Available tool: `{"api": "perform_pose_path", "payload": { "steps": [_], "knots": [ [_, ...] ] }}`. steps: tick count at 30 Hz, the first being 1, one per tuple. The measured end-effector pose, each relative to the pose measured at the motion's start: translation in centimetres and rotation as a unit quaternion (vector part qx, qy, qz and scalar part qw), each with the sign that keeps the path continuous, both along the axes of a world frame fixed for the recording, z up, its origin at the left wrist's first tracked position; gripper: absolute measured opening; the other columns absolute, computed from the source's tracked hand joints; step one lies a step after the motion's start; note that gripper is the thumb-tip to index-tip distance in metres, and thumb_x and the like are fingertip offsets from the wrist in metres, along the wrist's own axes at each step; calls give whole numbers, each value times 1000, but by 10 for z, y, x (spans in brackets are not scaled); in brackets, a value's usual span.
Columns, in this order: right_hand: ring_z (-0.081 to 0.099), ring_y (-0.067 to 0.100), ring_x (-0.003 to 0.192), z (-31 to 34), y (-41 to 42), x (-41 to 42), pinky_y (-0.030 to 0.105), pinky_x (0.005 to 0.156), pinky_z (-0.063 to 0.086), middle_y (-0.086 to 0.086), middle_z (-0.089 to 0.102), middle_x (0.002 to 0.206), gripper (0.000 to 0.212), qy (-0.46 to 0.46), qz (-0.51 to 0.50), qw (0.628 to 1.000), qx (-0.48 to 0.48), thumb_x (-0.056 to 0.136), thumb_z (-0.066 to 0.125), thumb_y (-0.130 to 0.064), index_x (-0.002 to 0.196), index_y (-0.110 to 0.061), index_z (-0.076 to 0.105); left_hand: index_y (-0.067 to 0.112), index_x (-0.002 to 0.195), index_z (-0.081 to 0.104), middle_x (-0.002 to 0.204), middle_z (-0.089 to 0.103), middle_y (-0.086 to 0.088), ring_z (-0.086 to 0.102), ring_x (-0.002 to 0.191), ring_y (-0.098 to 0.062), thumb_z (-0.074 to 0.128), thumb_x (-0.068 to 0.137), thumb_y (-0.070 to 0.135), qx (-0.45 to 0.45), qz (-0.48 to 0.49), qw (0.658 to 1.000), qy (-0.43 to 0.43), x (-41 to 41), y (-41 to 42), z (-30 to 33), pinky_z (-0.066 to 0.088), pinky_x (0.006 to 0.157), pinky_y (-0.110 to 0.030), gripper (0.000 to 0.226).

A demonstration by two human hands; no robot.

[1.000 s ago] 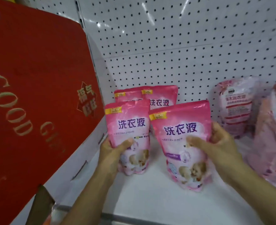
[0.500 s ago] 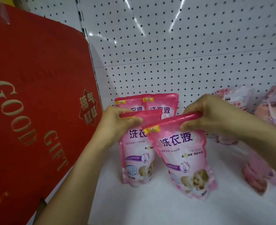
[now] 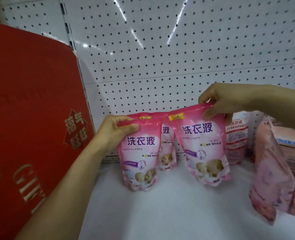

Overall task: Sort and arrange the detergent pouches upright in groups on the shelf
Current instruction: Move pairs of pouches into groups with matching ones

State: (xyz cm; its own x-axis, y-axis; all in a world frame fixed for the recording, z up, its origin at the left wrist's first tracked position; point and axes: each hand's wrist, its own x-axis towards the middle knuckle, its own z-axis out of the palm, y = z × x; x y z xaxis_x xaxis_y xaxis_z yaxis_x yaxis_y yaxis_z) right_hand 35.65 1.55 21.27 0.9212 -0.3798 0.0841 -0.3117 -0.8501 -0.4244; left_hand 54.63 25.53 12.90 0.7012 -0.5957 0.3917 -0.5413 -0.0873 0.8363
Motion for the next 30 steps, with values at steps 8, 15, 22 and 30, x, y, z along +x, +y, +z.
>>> {"api": "perform_pose_path", "payload": {
  "steps": [8, 15, 22, 30],
  "knots": [
    [70, 45, 79, -16, -64, 41, 51, 69, 60, 35, 66, 97, 15, 9, -28, 996, 80, 89, 66, -5, 97, 6, 59, 18, 93, 77, 86, 79, 0, 74, 76, -15, 77, 79, 13, -58, -13, 996, 61, 35, -24, -17, 56, 69, -25, 15],
    [72, 25, 67, -50, -76, 60, 28, 52, 59, 16, 69, 90, 10, -15, -36, 987, 158, 92, 59, -2, 95, -8, 65, 20, 94, 76, 85, 79, 2, 75, 75, -14, 76, 80, 12, -77, -9, 994, 80, 42, -26, -22, 59, 63, -22, 16],
    [60, 23, 95, -4, -20, 56, 31, 70, 47, 3, 61, 116, 36, 60, -59, 949, -305, 88, 66, -30, 121, -20, 55, 16, 100, 74, 81, 78, 3, 75, 70, -11, 75, 80, 4, -115, -16, 986, 119, 37, -24, -25, 56, 59, -17, 23],
    [61, 24, 105, -122, 127, 56, 42, 89, 52, 3, 60, 118, 85, -54, 25, 996, 72, 74, 77, -40, 138, -25, 22, 21, 93, 73, 89, 74, 4, 70, 74, -4, 75, 82, 2, -97, -7, 995, 31, 29, -17, -21, 52, 63, -13, 21]
  ]
}}
